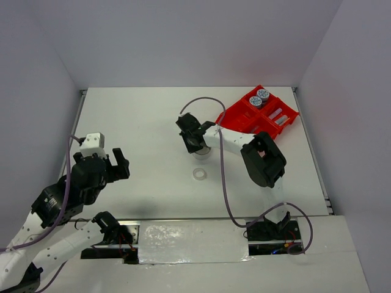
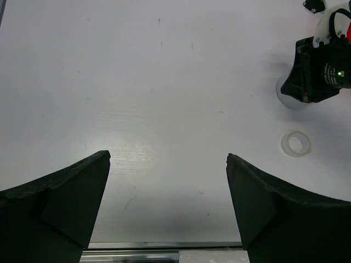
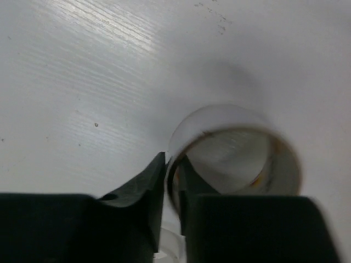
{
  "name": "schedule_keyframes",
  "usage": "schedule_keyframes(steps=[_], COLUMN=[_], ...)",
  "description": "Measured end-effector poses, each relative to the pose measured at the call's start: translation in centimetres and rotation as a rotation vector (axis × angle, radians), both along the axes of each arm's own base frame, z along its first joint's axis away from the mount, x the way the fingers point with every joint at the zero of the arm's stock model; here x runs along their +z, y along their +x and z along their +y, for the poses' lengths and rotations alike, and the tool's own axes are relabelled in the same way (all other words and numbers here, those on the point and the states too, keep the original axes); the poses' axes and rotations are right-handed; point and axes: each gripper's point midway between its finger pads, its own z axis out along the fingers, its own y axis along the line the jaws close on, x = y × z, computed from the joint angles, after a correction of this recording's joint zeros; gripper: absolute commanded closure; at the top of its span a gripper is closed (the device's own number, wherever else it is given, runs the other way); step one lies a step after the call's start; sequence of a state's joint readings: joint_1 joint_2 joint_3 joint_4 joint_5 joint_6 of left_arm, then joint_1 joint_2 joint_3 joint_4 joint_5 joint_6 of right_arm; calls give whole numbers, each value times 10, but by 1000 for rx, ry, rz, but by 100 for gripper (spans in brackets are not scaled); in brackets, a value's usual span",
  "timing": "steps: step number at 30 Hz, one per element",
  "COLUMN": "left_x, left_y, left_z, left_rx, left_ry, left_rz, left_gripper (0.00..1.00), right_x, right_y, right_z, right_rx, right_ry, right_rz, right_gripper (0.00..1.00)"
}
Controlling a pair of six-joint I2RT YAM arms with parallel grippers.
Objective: Sort the stationery into containers
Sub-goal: Pick up the stationery from the center of the board, then place the stationery in the storage box.
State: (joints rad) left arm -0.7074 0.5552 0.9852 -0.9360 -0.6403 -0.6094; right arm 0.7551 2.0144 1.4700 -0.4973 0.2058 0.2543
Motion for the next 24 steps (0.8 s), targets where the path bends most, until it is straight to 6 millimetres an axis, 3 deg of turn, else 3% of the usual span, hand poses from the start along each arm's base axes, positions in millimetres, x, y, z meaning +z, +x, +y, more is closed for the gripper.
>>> schedule_keyframes(steps=[3, 8, 11, 14, 17, 21, 24], left_x=[1, 5, 7, 8, 8, 6, 5], left_y=[3, 0, -2, -2, -2, -2, -1], left_z=[-2, 1, 4, 4, 4, 4, 3], left_rx=[2, 5, 9, 10, 10, 10, 8], left_ry=[-5, -27, -39, -41, -41, -39, -35], left_rz=[-9, -36, -53, -57, -57, -55, -51], left_gripper=[1, 1, 1, 1, 1, 1, 1], right_x=[2, 16, 45, 82, 110, 126, 135], right_y=[8, 15, 26, 60, 99, 132, 153], right_z=[3, -1, -13, -42, -89, -149, -164], right_rx=[6, 7, -8, -87, -198, -320, -356], right_ry=[-14, -25, -15, 19, 40, 23, 20], right_rz=[-14, -44, -85, -156, -218, -257, -277], right_gripper=[100, 100, 100, 100, 100, 98, 91])
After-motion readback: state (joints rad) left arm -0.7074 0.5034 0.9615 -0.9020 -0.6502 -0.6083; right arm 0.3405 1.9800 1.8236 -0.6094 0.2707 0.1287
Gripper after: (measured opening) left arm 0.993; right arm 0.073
